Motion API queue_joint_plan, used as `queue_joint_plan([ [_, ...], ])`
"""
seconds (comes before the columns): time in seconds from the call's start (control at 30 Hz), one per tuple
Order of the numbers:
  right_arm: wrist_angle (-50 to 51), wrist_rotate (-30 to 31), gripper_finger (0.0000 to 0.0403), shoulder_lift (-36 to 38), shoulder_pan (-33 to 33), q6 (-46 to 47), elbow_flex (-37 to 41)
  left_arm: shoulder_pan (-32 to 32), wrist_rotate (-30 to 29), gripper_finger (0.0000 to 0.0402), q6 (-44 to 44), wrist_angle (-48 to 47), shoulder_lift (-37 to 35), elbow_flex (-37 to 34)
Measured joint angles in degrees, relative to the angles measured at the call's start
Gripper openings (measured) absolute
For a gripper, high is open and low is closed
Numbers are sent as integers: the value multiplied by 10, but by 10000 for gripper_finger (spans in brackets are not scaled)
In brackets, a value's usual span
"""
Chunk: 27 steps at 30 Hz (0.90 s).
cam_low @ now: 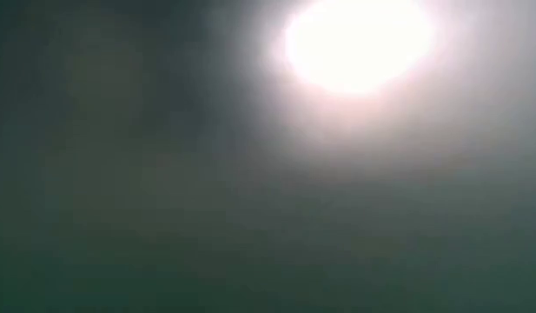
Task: Pick and place pill bottles into a basket
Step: Put the white pill bottle into the bin
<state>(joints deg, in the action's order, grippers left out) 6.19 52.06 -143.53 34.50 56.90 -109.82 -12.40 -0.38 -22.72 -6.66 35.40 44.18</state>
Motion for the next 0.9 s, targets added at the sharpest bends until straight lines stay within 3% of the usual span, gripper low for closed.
queue_joint_plan([
  [0.23,0,-8,142,-1,-2,-4,0,0,0,90,0,0,0,0],
  [0.43,2,-41,229,-2,-2,-6,0,0,0,90,0,0,0,0],
  [0.53,-2,-62,253,-2,-1,-4,1,0,0,90,0,0,0,0],
  [0.9,3,-62,254,27,-2,-83,-20,0,0,90,0,0,0,0],
])
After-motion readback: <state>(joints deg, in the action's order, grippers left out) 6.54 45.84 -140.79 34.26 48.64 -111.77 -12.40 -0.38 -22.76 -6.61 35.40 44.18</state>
